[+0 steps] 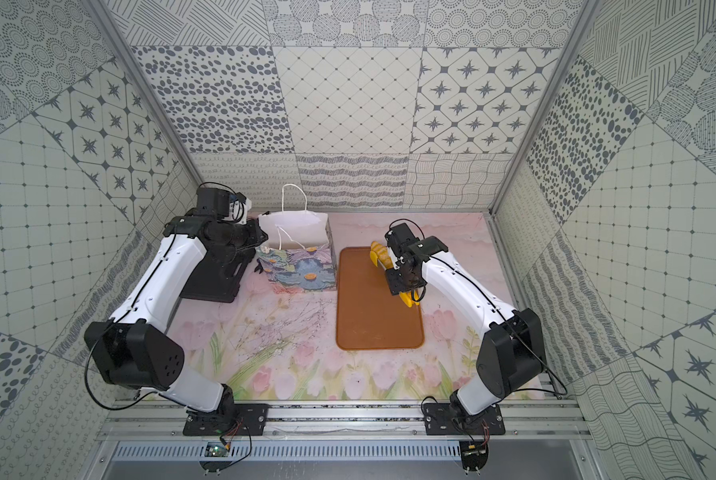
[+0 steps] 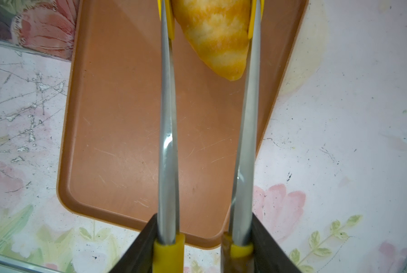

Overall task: Pack bread into a paper bag
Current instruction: Pick up the fake bread from the plate, then place the fake bread in the paper bag.

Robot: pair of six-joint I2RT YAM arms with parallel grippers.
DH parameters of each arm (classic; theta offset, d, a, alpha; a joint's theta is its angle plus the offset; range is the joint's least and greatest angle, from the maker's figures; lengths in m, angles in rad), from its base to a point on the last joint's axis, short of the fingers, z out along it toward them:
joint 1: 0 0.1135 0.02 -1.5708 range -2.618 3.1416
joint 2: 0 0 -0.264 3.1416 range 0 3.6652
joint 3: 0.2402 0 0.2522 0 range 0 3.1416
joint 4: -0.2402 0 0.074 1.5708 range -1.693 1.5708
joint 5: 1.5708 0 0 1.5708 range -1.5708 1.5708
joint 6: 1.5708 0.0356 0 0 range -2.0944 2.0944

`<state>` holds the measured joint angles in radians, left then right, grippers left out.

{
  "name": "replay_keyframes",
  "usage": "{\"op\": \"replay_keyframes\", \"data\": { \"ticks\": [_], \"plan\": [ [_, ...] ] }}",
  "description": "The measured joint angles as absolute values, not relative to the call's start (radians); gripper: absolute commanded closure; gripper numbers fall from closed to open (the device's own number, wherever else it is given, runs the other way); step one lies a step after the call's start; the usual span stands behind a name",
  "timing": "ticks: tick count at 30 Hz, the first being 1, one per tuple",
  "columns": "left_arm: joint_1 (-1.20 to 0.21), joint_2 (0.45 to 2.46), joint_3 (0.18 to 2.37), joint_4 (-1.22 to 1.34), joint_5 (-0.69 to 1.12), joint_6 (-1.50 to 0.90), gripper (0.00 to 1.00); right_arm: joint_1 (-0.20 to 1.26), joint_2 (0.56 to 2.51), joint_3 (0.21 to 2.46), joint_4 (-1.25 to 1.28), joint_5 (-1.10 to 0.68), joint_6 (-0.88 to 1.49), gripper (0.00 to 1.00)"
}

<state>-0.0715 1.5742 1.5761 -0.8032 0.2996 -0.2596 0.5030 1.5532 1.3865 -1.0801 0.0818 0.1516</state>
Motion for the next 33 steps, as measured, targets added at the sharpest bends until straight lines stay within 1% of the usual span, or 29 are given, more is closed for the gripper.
{"op": "replay_keyframes", "data": {
  "ticks": [8, 15, 24, 30, 33],
  "plan": [
    [-0.072, 1.570, 1.576, -0.804, 0.297, -0.260, 0.84, 0.511, 1.488, 1.388, -1.112, 0.095, 0.158, 0.44],
    [-0.072, 1.570, 1.576, -0.804, 0.296, -0.260, 0.84, 0.529, 1.481, 1.420, -1.140, 0.105, 0.158, 0.45],
    [-0.072, 1.569, 1.606, -0.813, 0.278, -0.260, 0.79, 0.553, 1.455, 1.523, -1.177, 0.128, 0.158, 0.45],
    [-0.072, 1.567, 1.615, -0.818, 0.273, -0.259, 0.80, 0.571, 1.446, 1.556, -1.197, 0.149, 0.158, 0.46],
    [-0.072, 1.567, 1.615, -0.820, 0.270, -0.259, 0.83, 0.582, 1.445, 1.586, -1.208, 0.160, 0.158, 0.46]
  ]
}}
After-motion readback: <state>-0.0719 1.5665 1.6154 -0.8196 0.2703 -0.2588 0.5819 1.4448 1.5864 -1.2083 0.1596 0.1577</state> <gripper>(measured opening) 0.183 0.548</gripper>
